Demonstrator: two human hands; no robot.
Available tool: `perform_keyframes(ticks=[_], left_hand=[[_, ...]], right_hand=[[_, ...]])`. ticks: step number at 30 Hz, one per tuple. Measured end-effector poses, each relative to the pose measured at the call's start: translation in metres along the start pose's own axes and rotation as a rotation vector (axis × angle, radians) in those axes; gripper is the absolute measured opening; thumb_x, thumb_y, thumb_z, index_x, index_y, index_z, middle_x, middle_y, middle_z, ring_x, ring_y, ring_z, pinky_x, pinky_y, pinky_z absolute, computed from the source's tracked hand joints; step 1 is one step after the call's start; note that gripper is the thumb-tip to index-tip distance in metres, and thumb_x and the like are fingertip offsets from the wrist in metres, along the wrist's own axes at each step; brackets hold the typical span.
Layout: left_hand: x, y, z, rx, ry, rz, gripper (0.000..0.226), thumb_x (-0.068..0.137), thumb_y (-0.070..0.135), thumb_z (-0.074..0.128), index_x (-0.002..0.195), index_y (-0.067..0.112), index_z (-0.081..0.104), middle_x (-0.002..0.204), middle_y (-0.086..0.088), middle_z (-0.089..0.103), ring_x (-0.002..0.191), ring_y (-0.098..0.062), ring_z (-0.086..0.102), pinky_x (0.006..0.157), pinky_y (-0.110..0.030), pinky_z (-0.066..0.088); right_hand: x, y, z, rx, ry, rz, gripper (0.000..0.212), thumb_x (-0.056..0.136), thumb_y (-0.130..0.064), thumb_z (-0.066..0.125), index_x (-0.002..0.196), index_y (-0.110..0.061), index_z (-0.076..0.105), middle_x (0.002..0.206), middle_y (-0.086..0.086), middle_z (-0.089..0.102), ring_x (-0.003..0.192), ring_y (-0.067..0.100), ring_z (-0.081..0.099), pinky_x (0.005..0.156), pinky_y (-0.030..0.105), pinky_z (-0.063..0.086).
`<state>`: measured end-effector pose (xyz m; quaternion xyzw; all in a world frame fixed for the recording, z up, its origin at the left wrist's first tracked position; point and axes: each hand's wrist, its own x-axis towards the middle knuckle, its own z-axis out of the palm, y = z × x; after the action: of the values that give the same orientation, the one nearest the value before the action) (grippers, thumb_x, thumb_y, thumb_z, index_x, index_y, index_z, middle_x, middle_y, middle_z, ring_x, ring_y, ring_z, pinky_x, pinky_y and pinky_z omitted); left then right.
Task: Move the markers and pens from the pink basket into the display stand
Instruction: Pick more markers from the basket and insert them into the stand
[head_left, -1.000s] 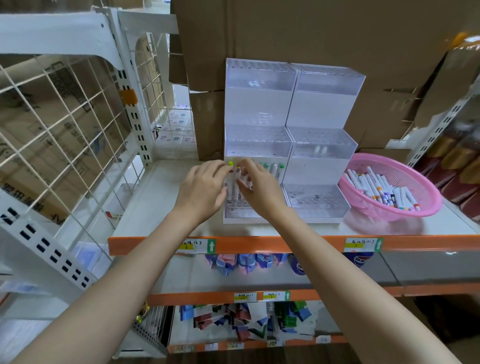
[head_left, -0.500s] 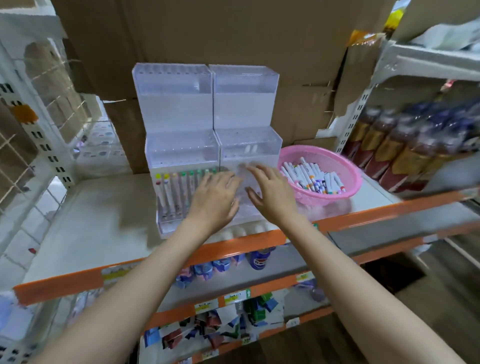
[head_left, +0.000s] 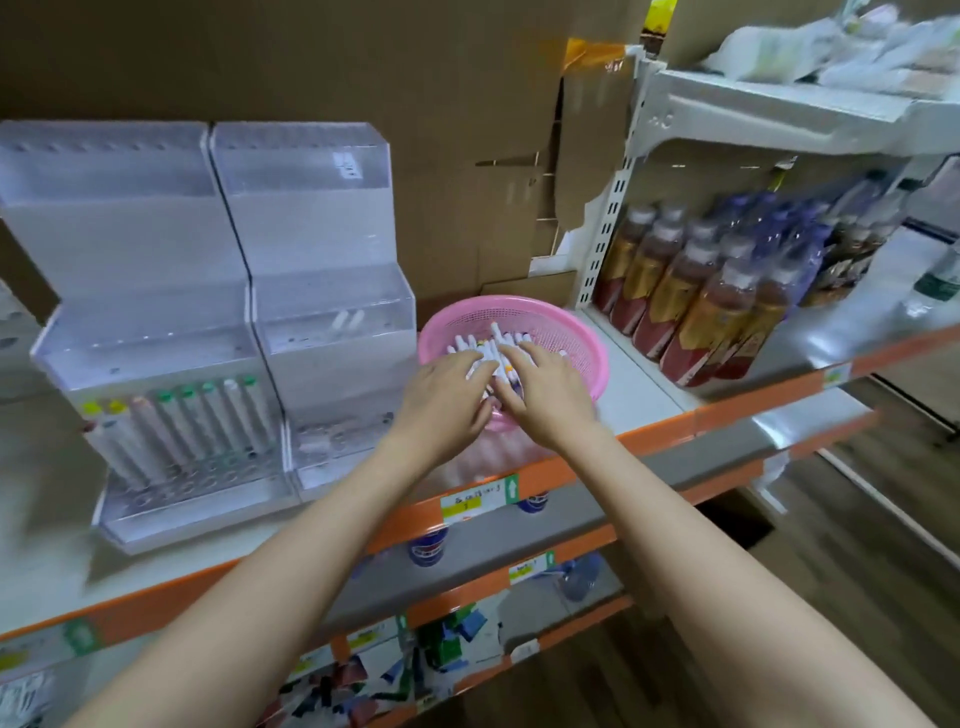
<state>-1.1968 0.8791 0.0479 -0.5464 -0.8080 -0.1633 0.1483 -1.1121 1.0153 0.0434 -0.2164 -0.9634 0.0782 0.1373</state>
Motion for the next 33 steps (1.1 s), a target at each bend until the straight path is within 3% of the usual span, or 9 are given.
perform_keyframes(ticks=[2, 6, 12, 20, 25, 27, 29, 31, 33], left_hand=[[0.016, 0.008, 0.006, -0.041, -0.009, -0.021, 0.039, 0.083, 0.030, 0.045, 0.109, 0.007, 0.064, 0.110, -0.013, 0.064, 0.097, -0.035, 0.060, 0.076, -0.041, 0.052], [0.044, 0.010, 0.024, -0.032, -0.152, -0.182, 0.045, 0.089, 0.028, 0.053, 0.130, 0.011, 0.052, 0.130, -0.013, 0.053, 0.118, -0.032, 0.049, 0.095, -0.041, 0.043], [0.068, 0.006, 0.040, 0.050, -0.424, -0.395, 0.050, 0.092, 0.044, 0.049, 0.133, 0.017, 0.046, 0.135, -0.014, 0.047, 0.122, -0.032, 0.045, 0.092, -0.042, 0.043], [0.075, 0.001, 0.050, 0.010, -0.346, -0.493, 0.049, 0.098, 0.047, 0.029, 0.134, 0.018, 0.047, 0.131, -0.014, 0.054, 0.120, -0.031, 0.046, 0.089, -0.043, 0.040], [0.077, 0.002, 0.054, -0.044, -0.368, -0.442, 0.049, 0.102, 0.040, 0.025, 0.150, 0.034, 0.021, 0.156, -0.005, 0.025, 0.138, -0.032, 0.029, 0.106, -0.051, 0.031], [0.077, 0.000, 0.056, -0.041, -0.346, -0.431, 0.042, 0.102, 0.037, 0.026, 0.141, 0.030, 0.040, 0.145, -0.008, 0.039, 0.130, -0.031, 0.038, 0.102, -0.049, 0.036], [0.077, -0.002, 0.056, -0.139, -0.220, -0.460, 0.036, 0.101, 0.033, 0.029, 0.110, 0.016, 0.060, 0.111, -0.012, 0.055, 0.105, -0.030, 0.052, 0.084, -0.041, 0.044], [0.076, -0.002, 0.055, -0.190, -0.139, -0.483, 0.030, 0.100, 0.029, 0.035, 0.082, 0.015, 0.054, 0.089, -0.010, 0.056, 0.083, -0.025, 0.052, 0.068, -0.036, 0.041], [0.075, -0.001, 0.053, -0.183, -0.120, -0.490, 0.024, 0.096, 0.024, 0.046, 0.077, 0.013, 0.055, 0.084, -0.010, 0.062, 0.076, -0.022, 0.054, 0.064, -0.037, 0.045]], right_hand=[[0.011, 0.015, -0.001, 0.000, -0.032, 0.009, 0.050, 0.097, -0.041, 0.042, 0.144, -0.023, 0.040, 0.149, 0.007, 0.041, 0.132, 0.031, 0.041, 0.107, 0.045, 0.034], [0.031, 0.039, -0.001, 0.003, -0.103, 0.022, 0.053, 0.095, -0.039, 0.047, 0.145, -0.022, 0.038, 0.147, 0.006, 0.041, 0.131, 0.029, 0.042, 0.103, 0.040, 0.037], [0.056, 0.052, 0.006, -0.026, -0.194, -0.035, 0.047, 0.093, -0.034, 0.051, 0.137, -0.017, 0.045, 0.135, 0.008, 0.049, 0.121, 0.031, 0.050, 0.093, 0.041, 0.044], [0.072, 0.054, 0.014, -0.024, -0.253, -0.070, 0.028, 0.094, -0.033, 0.050, 0.111, -0.012, 0.056, 0.112, 0.013, 0.056, 0.101, 0.034, 0.056, 0.078, 0.042, 0.048], [0.071, 0.054, 0.011, 0.035, -0.206, -0.050, 0.030, 0.092, -0.027, 0.053, 0.116, -0.011, 0.057, 0.113, 0.013, 0.054, 0.104, 0.032, 0.054, 0.074, 0.036, 0.041], [0.070, 0.055, 0.009, 0.026, -0.203, -0.040, 0.029, 0.092, -0.024, 0.052, 0.116, -0.010, 0.058, 0.114, 0.013, 0.055, 0.104, 0.032, 0.053, 0.073, 0.036, 0.040], [0.070, 0.055, 0.007, 0.021, -0.212, -0.045, 0.026, 0.090, -0.019, 0.051, 0.114, -0.010, 0.060, 0.112, 0.012, 0.055, 0.103, 0.031, 0.054, 0.073, 0.037, 0.042], [0.070, 0.055, 0.006, 0.028, -0.225, -0.045, 0.024, 0.088, -0.014, 0.053, 0.111, -0.011, 0.062, 0.108, 0.010, 0.056, 0.100, 0.029, 0.055, 0.068, 0.034, 0.041], [0.070, 0.055, 0.005, 0.031, -0.228, -0.035, 0.021, 0.088, -0.011, 0.053, 0.106, -0.011, 0.064, 0.105, 0.009, 0.058, 0.095, 0.028, 0.058, 0.064, 0.032, 0.039]])
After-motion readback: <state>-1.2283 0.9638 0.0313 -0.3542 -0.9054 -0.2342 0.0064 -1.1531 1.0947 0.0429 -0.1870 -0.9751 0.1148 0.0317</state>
